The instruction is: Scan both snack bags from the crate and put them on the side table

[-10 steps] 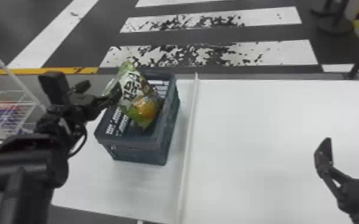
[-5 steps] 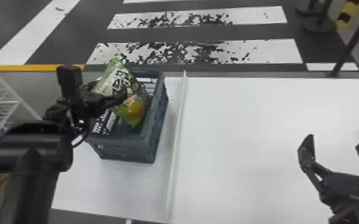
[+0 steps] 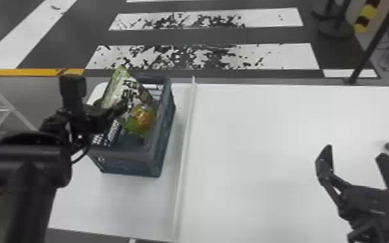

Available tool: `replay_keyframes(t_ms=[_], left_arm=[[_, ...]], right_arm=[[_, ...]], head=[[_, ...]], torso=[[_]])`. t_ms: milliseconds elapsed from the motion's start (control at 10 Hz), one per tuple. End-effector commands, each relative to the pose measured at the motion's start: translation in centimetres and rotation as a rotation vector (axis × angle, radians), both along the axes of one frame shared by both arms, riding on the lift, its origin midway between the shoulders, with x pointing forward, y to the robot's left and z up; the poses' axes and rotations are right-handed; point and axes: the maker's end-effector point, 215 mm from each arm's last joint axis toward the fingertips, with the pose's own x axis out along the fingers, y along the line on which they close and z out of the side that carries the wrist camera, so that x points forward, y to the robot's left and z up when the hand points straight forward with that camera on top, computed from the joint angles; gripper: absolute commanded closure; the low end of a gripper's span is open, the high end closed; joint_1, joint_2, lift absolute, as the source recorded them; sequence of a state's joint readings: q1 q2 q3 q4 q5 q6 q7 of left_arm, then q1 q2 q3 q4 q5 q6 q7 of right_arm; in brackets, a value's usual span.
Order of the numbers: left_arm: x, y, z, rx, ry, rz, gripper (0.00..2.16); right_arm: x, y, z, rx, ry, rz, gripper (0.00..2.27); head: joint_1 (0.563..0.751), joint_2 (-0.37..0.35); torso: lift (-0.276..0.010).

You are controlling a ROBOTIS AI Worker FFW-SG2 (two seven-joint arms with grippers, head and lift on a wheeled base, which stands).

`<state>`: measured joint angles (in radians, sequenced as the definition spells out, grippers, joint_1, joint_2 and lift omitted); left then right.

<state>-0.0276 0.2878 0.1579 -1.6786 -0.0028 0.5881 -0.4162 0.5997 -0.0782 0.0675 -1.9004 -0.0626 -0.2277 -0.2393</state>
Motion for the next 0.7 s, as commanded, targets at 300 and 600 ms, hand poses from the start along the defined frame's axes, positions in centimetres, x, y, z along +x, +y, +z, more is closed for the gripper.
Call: replay_keyframes(t_ms=[300, 600], left_arm=[[-1.4, 1.6, 3.8, -0.014, -0.067, 0.041, 2.13], [-3.2, 0.7, 8.9, -0.104, -0.135, 0.033, 2.13]], right_arm=[[0.0, 0.0, 0.1, 0.002, -0.002, 0.0, 0.05], [-0.1, 0.0, 0.3, 0.003, -0.005, 0.0, 0.06]], head=[[0.695, 0.133], [0.695, 0.134]], torso=[[-0.087], [-0.087]])
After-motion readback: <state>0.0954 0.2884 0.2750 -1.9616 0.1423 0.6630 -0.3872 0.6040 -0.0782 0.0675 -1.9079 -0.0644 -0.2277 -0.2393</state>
